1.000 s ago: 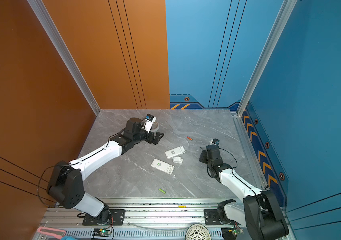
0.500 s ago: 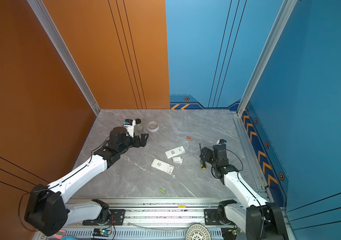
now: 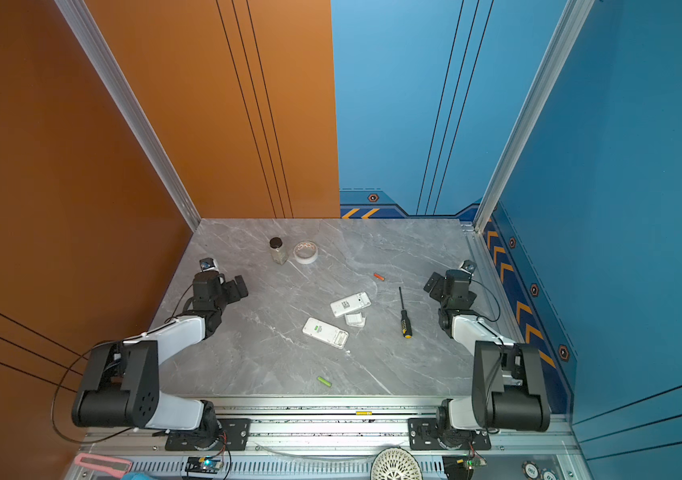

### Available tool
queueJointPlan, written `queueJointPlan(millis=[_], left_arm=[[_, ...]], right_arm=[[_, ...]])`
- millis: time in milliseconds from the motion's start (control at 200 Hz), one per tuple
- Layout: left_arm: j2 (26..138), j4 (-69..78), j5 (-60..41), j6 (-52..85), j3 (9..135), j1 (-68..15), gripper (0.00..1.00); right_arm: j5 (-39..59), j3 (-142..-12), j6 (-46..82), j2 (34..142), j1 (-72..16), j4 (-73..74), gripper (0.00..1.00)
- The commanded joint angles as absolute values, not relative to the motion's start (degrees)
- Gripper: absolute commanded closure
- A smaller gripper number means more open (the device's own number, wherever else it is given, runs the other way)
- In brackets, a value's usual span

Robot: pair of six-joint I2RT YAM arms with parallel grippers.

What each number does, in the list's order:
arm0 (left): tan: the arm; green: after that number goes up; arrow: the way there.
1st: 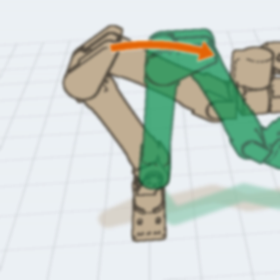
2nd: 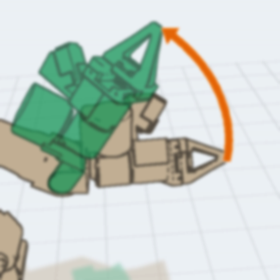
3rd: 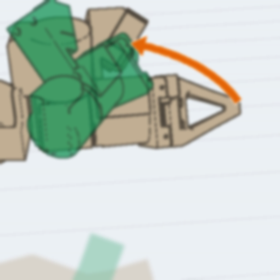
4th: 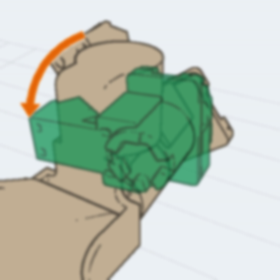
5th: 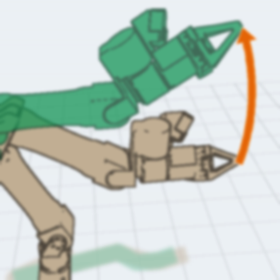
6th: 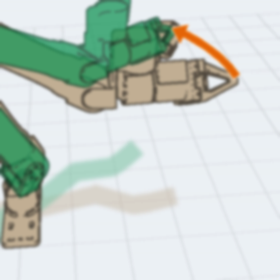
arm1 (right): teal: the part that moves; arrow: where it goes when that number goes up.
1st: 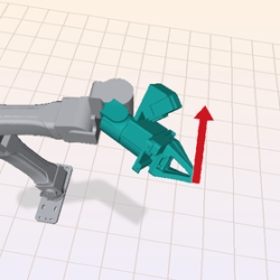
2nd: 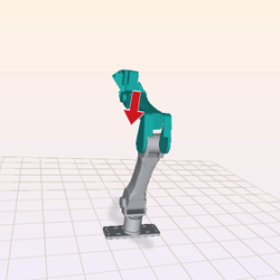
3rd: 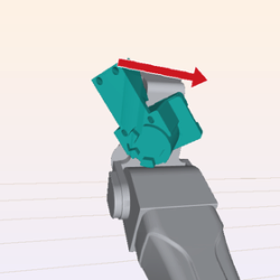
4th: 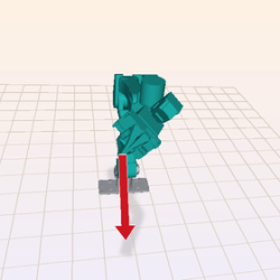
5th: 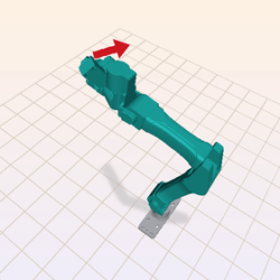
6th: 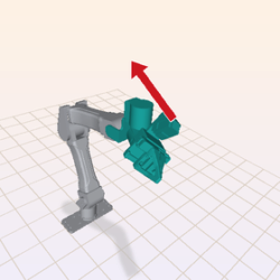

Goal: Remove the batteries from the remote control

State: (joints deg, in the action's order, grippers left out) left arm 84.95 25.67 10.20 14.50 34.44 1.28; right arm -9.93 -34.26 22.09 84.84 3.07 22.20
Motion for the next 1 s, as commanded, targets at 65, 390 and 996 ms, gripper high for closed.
queueJointPlan(millis=[65,390,996], left_arm=[[93.9,53.2,2.8,8.0,30.8,1.8,0.02],[87.0,54.2,-3.0,8.1,30.2,5.8,0.02],[87.1,47.1,-6.9,-2.1,23.0,1.3,0.02]], right_arm=[[-19.1,-32.2,9.7,91.3,-5.7,44.4,0.0],[-24.5,-34.2,3.9,91.2,-10.2,47.9,0.0],[-21.8,-17.7,4.1,73.8,-7.8,43.0,0.0]])
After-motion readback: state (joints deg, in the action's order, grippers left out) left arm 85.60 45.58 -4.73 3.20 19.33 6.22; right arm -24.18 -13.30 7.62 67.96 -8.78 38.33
